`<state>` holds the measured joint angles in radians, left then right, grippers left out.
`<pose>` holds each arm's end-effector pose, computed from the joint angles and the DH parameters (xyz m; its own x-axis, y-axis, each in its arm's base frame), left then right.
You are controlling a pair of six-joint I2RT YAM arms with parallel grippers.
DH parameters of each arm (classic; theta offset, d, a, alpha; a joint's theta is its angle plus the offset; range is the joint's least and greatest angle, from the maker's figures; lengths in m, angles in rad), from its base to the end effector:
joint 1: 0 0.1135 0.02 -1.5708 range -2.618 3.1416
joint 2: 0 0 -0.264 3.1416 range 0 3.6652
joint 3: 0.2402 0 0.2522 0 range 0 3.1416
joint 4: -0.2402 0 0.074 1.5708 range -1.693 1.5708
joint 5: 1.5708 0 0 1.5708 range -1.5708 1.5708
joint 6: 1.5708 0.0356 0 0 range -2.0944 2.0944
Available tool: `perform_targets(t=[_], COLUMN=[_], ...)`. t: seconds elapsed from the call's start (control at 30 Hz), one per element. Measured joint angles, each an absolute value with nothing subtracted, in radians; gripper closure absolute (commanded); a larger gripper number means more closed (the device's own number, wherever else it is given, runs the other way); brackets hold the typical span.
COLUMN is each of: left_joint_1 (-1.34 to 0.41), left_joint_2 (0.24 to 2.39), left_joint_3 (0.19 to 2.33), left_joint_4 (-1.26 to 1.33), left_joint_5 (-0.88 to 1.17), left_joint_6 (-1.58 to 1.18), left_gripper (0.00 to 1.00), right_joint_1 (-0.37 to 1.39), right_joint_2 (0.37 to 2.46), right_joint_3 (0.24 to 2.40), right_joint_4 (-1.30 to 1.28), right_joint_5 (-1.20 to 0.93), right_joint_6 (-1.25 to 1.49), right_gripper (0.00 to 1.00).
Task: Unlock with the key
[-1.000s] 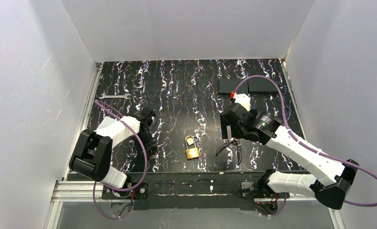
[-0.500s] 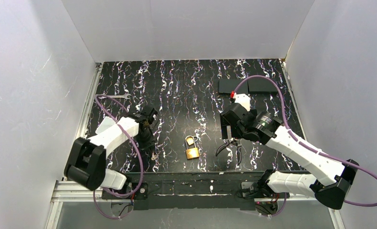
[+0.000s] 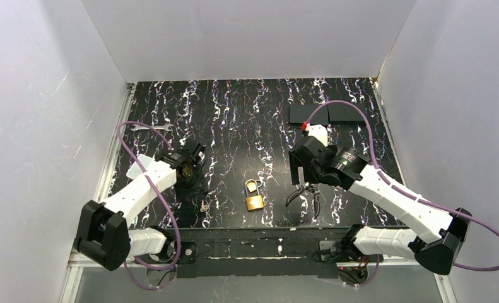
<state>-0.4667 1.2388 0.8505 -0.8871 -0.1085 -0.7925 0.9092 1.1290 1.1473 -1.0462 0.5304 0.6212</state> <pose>0.1940 -0.0934 0.2212 -0.8983 -0.3401 -0.2782 -0.3141 0.9398 -0.1346 0.1402 0.1507 0.3270 -0.7304 -0.1209 -0.6722 -0.1167 0.9918 -0.0515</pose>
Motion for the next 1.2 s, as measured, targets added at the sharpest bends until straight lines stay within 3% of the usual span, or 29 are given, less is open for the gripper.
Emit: perform_targets(t=[0.2,0.33,0.57,0.63,0.7,0.8,0.83,1.07,1.2], left_joint_1=[-0.5,-0.526,-0.542,-0.543,-0.544,-0.546,-0.546,-0.554,-0.577], left_joint_2=[1.335,1.398,1.504,1.507,1.508,1.523,1.525,1.498,1.281], left_joint_3=[0.836,0.836,0.835,0.831,0.826,0.825,0.825,0.826,0.882], left_joint_4=[-0.825,-0.789,-0.764,-0.757,-0.752,-0.745,-0.741,-0.738,-0.771], left_joint_5=[-0.075,-0.067,-0.068,-0.068,-0.068,-0.059,-0.055,-0.058,-0.043], left_joint_6=[-0.67,-0.599,-0.572,-0.577,-0.582,-0.594,-0.596,-0.564,-0.523], left_gripper=[0.41,0.48,0.53,0.58,0.7,0.97,1.0,1.0,1.0], right_joint_1=[0.909,0.909,0.909,0.909,0.909,0.909,0.909,0.909,0.909], right_joint_2=[1.132,1.132,1.13,1.124,1.115,1.11,1.108,1.106,1.089], right_joint_3=[1.147,1.147,1.147,1.141,1.131,1.129,1.129,1.129,1.131], right_joint_4=[-1.046,-1.046,-1.049,-1.048,-1.053,-1.059,-1.06,-1.074,-1.036], right_joint_5=[0.518,0.516,0.517,0.518,0.521,0.522,0.524,0.529,0.487], right_joint_6=[0.622,0.622,0.624,0.624,0.624,0.624,0.624,0.62,0.592], right_gripper=[0.0,0.0,0.0,0.0,0.0,0.0,0.0,0.0,0.0])
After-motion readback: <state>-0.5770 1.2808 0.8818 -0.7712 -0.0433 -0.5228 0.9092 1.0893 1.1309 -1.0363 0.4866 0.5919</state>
